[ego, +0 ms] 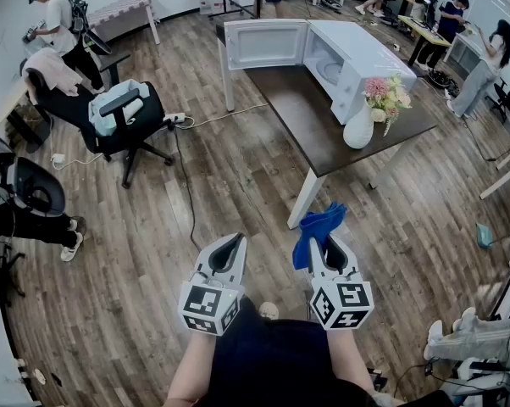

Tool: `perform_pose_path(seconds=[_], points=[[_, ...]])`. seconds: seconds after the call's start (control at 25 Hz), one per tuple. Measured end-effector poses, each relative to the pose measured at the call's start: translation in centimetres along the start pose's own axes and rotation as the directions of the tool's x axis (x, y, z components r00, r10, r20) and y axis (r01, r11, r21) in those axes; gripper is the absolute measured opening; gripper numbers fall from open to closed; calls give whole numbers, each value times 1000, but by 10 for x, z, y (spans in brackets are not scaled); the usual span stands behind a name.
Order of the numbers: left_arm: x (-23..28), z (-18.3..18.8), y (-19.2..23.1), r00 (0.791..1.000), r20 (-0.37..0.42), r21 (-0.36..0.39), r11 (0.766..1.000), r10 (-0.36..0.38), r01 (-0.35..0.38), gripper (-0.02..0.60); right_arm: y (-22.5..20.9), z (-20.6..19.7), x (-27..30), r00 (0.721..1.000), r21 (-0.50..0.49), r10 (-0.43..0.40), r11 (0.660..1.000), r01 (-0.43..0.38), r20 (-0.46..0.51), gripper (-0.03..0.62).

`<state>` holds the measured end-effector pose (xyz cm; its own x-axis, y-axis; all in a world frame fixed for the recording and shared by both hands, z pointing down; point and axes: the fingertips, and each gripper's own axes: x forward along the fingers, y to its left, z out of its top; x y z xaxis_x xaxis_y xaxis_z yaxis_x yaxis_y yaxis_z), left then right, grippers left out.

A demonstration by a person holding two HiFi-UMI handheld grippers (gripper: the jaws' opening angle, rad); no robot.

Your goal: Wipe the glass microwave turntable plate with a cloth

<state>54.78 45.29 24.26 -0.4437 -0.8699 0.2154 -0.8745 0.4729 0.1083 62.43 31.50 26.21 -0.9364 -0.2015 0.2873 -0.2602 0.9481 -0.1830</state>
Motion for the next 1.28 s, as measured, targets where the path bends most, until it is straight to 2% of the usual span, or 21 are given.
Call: perform_pose_path(seconds=[0.28,0.76,1.08,1.28], points=[[3,-2,-4,1000,-8,8,1000,-2,2,8,-1,-1,2,1000,18,18,1000,-18,-1,89],[1,0,11,998,-19,0,999,54,-54,8,1,-8,20,998,69,38,997,-35,-40,94],[44,9,50,999,-20,-9,999,46,-46,8,-6,7,72,999,62,20,998,-18,-43,94],[97,31,102,999,-17,-11,999,35,-36,8,-14,35,138,999,60,-11,998,13,-45,94]])
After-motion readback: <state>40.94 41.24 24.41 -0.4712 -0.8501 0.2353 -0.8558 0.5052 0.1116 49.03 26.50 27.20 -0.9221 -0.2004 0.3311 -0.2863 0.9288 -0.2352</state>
